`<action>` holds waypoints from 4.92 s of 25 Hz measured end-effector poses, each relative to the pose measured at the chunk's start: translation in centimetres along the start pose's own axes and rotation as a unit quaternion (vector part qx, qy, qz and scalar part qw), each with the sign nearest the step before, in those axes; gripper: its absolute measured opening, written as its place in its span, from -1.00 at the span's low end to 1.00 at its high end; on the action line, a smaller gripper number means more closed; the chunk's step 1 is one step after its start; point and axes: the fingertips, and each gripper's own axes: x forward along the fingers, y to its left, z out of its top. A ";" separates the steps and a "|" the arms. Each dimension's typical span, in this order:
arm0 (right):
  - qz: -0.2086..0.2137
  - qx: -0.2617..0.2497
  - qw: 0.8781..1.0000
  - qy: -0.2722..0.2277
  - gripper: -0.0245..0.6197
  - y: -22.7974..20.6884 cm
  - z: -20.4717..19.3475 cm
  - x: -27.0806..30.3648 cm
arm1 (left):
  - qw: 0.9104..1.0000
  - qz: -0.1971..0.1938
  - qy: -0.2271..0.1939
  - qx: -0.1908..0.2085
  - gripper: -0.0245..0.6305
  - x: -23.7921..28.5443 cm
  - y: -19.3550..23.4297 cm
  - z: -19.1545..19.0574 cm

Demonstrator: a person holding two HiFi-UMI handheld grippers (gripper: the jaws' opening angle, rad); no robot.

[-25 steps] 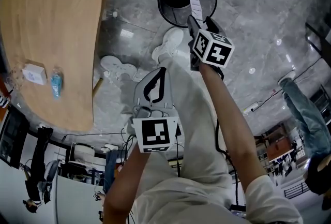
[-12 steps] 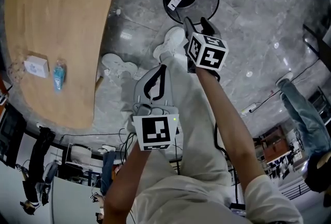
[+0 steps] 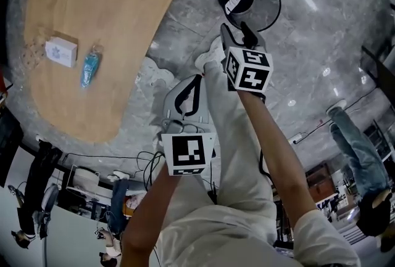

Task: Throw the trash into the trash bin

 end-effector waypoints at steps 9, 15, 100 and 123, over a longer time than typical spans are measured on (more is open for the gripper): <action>0.058 -0.111 0.992 -0.014 -0.17 11.7 0.9 -1.6 | 0.999 0.033 -0.024 -0.021 -0.92 -6.0 6.8 -1.0; 0.106 -0.203 0.973 -0.028 -0.18 19.5 1.2 -2.9 | 0.997 0.057 -0.039 -0.042 -0.92 -9.5 11.2 -2.3; 0.102 -0.183 0.976 -0.066 -0.80 18.6 4.6 -5.5 | 0.999 0.021 -0.013 0.024 -0.92 -8.3 10.1 -1.3; 0.037 -0.105 0.993 -0.045 -0.80 -5.5 2.4 -2.0 | 0.995 -0.026 0.044 0.081 -0.92 9.9 -2.3 2.4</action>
